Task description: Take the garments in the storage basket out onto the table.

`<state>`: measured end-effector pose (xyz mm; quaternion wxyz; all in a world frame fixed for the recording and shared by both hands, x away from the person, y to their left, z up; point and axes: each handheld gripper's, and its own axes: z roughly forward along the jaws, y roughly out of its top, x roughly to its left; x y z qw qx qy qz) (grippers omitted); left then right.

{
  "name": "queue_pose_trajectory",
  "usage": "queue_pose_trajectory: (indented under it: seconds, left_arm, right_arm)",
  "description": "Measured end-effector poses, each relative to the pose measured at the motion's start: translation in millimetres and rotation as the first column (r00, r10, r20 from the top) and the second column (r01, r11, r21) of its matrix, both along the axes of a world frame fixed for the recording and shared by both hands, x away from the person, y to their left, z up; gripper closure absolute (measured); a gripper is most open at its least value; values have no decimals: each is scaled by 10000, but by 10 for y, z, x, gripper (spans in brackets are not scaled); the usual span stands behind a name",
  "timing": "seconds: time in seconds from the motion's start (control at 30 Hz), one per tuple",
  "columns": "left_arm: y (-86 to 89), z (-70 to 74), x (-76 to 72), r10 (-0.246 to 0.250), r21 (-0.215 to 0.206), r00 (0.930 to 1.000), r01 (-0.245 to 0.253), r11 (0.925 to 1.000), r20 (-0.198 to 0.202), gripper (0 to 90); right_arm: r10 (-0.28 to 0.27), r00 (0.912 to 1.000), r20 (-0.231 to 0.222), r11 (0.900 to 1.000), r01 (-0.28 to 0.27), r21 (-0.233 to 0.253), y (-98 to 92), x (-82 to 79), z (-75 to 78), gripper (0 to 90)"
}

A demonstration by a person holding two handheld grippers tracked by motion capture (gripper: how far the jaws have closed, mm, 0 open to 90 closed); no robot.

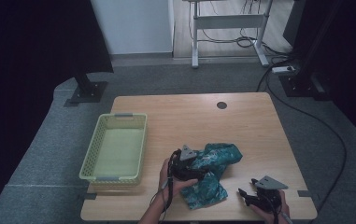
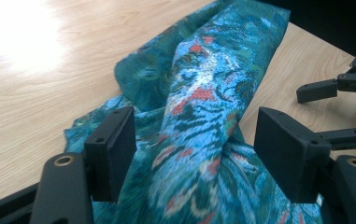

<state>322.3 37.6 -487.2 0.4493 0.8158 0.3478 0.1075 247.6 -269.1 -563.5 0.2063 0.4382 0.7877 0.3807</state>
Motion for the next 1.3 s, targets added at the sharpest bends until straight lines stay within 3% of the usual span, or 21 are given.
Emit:
queue_pose_trajectory:
  seconds: [0.6,0.9,1.13,1.3]
  left_arm:
    - [533,-129,-253,276,-71,9995,-275,9996,169,304]
    - [780,-207,-508,171,35,9993,-172,9998,341,304]
    - [909,-300,-651,188,269,9992,-197,9994,339,303]
    - [938,-392,-669,263,311,9995,-268,9992,157,302]
  right_arm:
    - [-96,10000,22,10000,96,14,8,-2,-2,308]
    - [-105,9999,65,9999,104,35,7,-8,-7,308]
    - [-106,9999,66,9999,106,34,8,-9,-7,308]
    - [-118,9999,71,9999,118,37,9,-9,-7,307]
